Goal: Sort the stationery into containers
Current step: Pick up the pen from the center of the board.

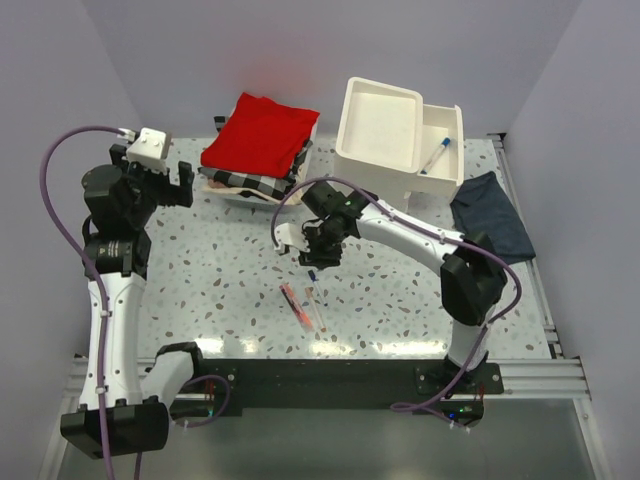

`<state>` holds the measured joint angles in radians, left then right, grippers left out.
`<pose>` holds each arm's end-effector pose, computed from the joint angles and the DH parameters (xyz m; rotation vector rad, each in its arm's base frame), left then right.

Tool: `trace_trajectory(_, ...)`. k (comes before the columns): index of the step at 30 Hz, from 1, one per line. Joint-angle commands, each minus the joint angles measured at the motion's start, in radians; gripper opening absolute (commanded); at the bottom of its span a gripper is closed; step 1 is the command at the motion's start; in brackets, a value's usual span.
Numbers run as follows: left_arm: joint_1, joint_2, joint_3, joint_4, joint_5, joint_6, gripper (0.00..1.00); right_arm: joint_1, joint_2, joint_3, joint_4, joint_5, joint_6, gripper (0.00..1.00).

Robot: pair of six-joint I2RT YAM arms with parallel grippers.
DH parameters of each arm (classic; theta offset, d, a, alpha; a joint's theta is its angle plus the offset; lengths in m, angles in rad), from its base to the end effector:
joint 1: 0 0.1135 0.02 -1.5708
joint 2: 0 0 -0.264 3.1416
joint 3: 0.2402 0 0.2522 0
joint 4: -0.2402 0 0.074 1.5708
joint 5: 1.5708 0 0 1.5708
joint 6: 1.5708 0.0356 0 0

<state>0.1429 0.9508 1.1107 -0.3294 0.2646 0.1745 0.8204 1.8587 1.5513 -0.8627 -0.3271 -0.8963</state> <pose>0.2049 0.0201 0.4083 0.2207 1.7202 0.0032 0.2566 0.2920 0.2505 -2.1021 1.6962 0.4244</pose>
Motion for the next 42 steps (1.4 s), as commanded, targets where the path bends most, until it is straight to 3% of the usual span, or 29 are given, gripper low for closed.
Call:
trace_trajectory(1,0.012,-0.007,-0.014,0.009,0.001,-0.015,0.94,0.008,0.043,0.053,-0.001,0.037,-0.148,0.45)
trace_trajectory(9,0.030,0.000,-0.029,0.001,0.002,-0.018,0.94,0.000,0.163,0.092,0.013,0.048,-0.219,0.43)
trace_trajectory(21,0.057,0.016,-0.045,0.000,0.010,-0.021,0.94,-0.050,0.329,0.279,-0.016,0.056,-0.266,0.43)
trace_trajectory(31,0.057,0.063,-0.022,0.018,0.012,-0.018,0.94,-0.053,0.398,0.257,-0.051,0.092,-0.303,0.39)
trace_trajectory(35,0.058,0.080,-0.008,0.021,0.016,-0.023,0.94,-0.056,0.445,0.280,-0.110,0.100,-0.302,0.28)
trace_trajectory(36,0.058,0.085,-0.005,0.021,0.018,-0.023,0.94,-0.056,0.442,0.264,-0.104,0.103,-0.302,0.16)
trace_trajectory(39,0.057,0.100,0.009,0.023,0.022,-0.021,0.94,-0.055,0.415,0.234,-0.079,0.106,-0.267,0.00)
trace_trajectory(42,0.058,0.115,0.023,0.026,0.024,-0.017,0.94,-0.056,0.369,0.253,-0.098,0.083,-0.196,0.00)
